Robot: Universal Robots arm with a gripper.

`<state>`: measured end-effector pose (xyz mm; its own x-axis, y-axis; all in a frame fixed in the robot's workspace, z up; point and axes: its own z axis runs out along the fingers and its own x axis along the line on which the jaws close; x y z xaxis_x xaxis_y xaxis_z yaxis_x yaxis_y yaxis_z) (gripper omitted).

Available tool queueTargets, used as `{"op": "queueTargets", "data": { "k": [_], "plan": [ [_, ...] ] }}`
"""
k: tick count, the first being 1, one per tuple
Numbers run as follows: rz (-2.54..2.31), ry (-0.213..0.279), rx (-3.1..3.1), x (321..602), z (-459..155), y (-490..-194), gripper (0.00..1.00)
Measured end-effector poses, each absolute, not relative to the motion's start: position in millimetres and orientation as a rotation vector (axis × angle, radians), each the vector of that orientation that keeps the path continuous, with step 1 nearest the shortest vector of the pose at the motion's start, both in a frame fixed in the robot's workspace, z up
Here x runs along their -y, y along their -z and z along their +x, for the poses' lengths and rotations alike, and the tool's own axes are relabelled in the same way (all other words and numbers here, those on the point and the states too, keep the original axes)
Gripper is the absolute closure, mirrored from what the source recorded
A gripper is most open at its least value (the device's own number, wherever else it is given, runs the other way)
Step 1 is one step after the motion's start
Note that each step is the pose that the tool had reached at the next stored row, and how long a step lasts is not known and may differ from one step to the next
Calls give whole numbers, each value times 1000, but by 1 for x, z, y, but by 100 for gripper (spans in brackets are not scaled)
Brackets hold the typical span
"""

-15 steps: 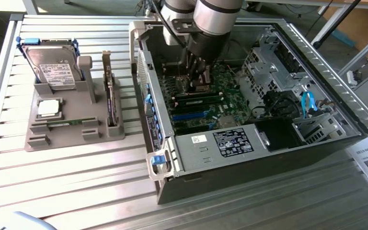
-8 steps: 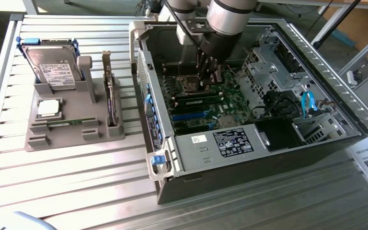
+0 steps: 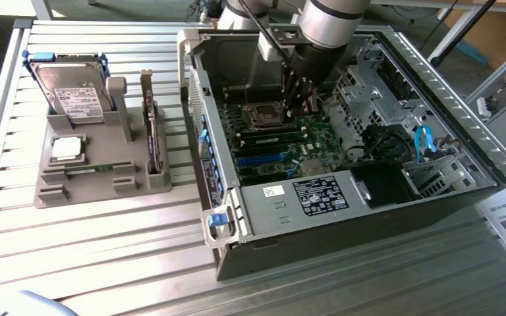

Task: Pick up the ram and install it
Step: 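Press down the ram until it locks into place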

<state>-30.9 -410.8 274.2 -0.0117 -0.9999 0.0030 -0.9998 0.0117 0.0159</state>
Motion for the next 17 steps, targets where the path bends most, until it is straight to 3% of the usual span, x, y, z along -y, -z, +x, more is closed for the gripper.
{"op": "queueTargets", "data": {
  "k": [17],
  "plan": [
    [2199, 14, 2225, 411, -17, -282, 90]
  ]
}}
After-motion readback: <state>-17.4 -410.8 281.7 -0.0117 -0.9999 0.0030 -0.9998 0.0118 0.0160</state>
